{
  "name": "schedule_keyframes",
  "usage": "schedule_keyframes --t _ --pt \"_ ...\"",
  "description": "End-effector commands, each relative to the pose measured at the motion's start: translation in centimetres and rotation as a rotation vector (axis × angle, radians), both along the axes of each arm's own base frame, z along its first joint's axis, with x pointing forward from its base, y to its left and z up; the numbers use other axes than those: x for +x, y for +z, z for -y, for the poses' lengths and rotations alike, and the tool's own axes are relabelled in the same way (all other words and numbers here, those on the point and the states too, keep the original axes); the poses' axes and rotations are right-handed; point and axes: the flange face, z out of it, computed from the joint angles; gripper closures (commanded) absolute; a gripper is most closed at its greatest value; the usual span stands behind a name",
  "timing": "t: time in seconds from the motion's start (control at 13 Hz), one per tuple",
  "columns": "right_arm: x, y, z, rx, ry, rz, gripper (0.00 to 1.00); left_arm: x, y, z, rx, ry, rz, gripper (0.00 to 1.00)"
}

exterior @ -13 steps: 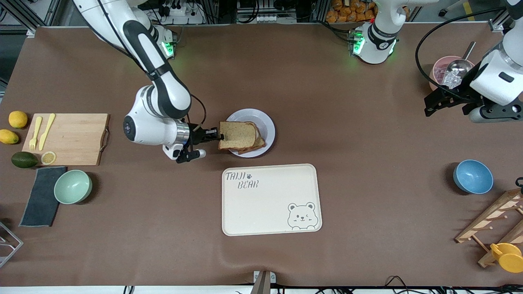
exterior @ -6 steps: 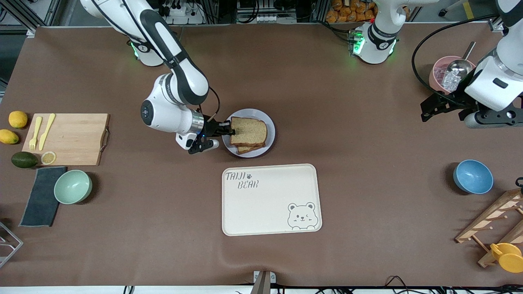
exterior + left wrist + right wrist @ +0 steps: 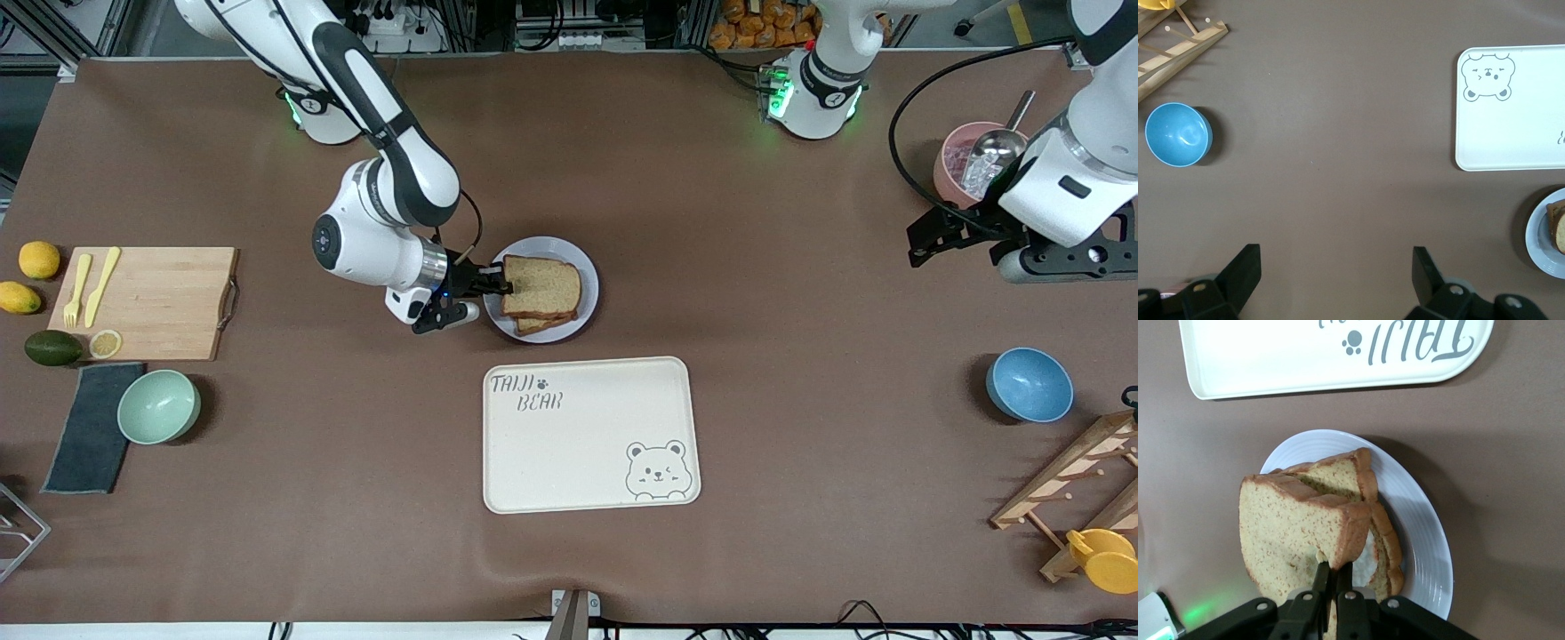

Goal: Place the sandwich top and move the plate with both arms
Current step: 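Lay the bread slice on the egg toast with the right gripper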

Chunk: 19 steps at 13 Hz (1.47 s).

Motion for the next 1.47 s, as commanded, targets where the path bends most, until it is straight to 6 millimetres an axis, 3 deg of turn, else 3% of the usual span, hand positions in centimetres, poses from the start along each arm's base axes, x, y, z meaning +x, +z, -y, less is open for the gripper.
schedule_keyframes --t 0.0,0.23,0.46,0.62,0.93,1.16,1.39 --pt "-0.5 -0.3 -0.5 -0.003 -0.012 0.011 1.00 0.5 -0.4 0.3 -0.020 -0.013 0.003 0.00" --pt "-0.6 -0.5 -0.6 -0.006 -0.020 0.002 1.00 0.5 -0.4 1.0 -0.024 -0.025 0.015 0.00" --pt "-0.6 -0.6 -0.4 -0.007 -0.022 -0.005 0.89 0.5 -0.7 1.3 -0.025 -0.031 0.007 0.00" --pt "-0.4 -0.6 -0.1 -0.006 -0.028 -0.004 0.72 0.3 -0.9 2.2 -0.025 -0.041 0.002 0.00" --pt "0.4 -0.1 0.3 0.001 -0.039 0.003 0.63 0.9 -1.7 2.3 -0.024 -0.031 -0.007 0.00" --pt "0.8 -0.2 0.5 0.002 -0.047 0.000 0.63 1.0 -2.0 2.2 -0.025 -0.029 -0.012 0.00" --pt "2.4 0.7 2.7 0.031 -0.073 -0.027 0.61 1.0 -2.3 2.4 -0.028 -0.030 -0.022 0.00"
